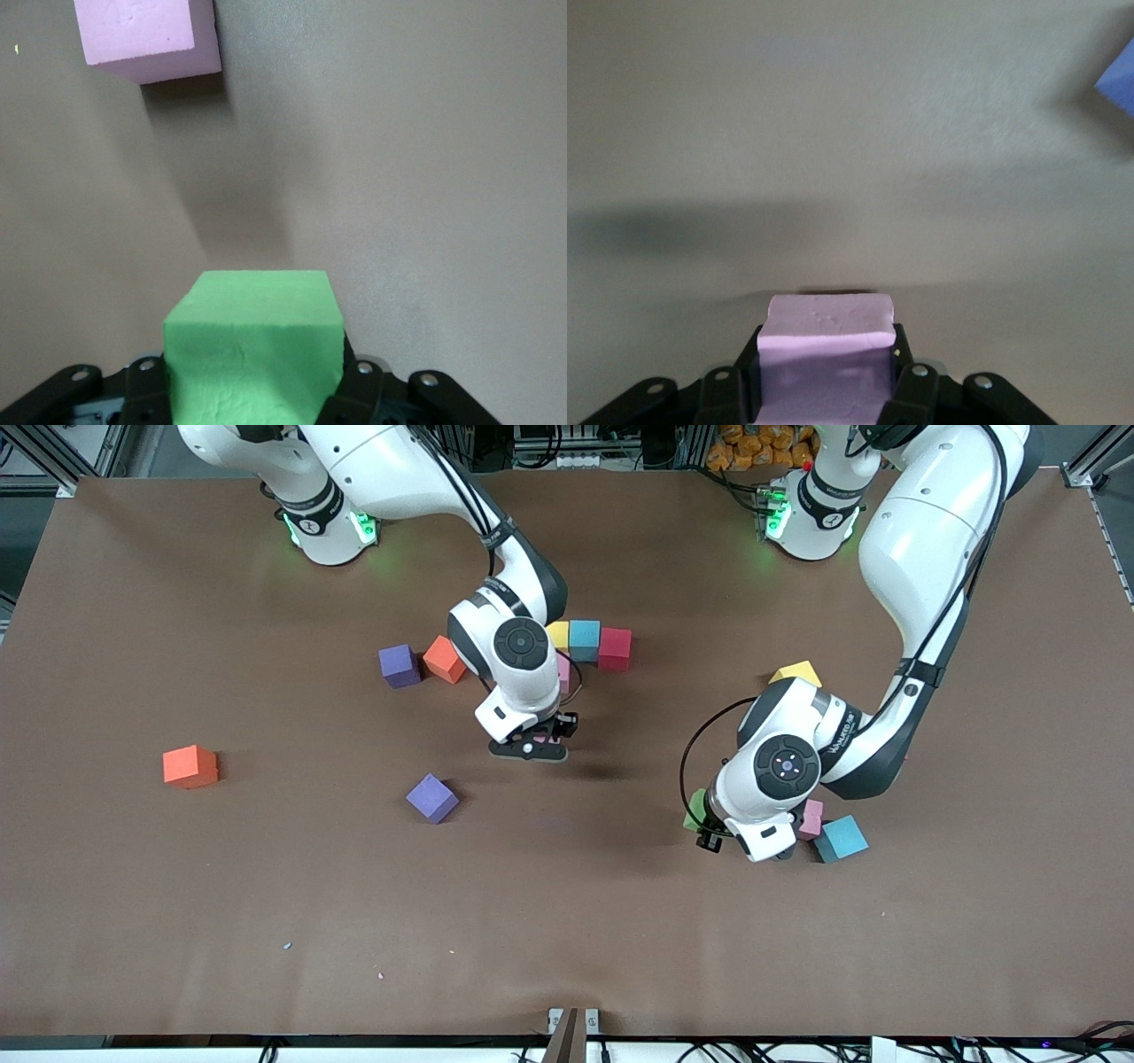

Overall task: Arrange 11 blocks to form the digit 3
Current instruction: 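Lift and carry the pink block to the block row with the right gripper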

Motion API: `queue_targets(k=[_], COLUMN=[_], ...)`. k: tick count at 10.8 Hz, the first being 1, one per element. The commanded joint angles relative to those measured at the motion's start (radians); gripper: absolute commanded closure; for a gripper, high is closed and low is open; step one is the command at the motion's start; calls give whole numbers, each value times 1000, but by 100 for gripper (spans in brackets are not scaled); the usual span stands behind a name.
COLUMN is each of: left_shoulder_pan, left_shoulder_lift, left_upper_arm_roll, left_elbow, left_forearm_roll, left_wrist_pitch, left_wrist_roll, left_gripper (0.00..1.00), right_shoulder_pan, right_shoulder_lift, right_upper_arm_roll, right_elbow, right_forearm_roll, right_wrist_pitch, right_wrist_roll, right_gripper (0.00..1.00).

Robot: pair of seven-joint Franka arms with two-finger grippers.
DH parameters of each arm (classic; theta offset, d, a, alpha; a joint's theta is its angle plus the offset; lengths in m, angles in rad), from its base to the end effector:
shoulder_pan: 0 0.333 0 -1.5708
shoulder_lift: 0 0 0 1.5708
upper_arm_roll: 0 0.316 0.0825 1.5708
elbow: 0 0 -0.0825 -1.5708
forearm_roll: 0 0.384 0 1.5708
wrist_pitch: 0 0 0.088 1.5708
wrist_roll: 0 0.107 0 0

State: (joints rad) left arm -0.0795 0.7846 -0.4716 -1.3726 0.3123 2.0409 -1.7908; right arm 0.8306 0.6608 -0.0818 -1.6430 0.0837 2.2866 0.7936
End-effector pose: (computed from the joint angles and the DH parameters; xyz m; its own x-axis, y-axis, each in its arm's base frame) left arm 0.6627 -0.3008 0.2794 0.3533 0.9343 -0.0466 0.9339 -0.3552 -0.0399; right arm 0.4967 0.4732 0.2289 0.9963 -0.0833 -0.0189 -0.0833 -0.9965 0.0018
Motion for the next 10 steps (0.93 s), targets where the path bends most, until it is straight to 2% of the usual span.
queue_targets(k=[1, 10], left_shoulder_pan=[-5, -5], left_shoulder_lift=[-11, -11], left_upper_arm_roll=[5, 5], left_elbow=[-8, -8], left_forearm_roll=[-19, -19], left_wrist_pitch=[-11, -11], left_wrist_roll=[-13, -13], left_gripper=[90, 90], right_shoulder_pan=[2, 4], right_shoulder_lift=[-16, -63], right_upper_arm_roll=[19, 46], right_elbow=[-41, -150], right_forearm_roll=[-4, -4], right_wrist_pitch=[33, 109], right_wrist_roll=[-5, -4], right_gripper=[100, 100])
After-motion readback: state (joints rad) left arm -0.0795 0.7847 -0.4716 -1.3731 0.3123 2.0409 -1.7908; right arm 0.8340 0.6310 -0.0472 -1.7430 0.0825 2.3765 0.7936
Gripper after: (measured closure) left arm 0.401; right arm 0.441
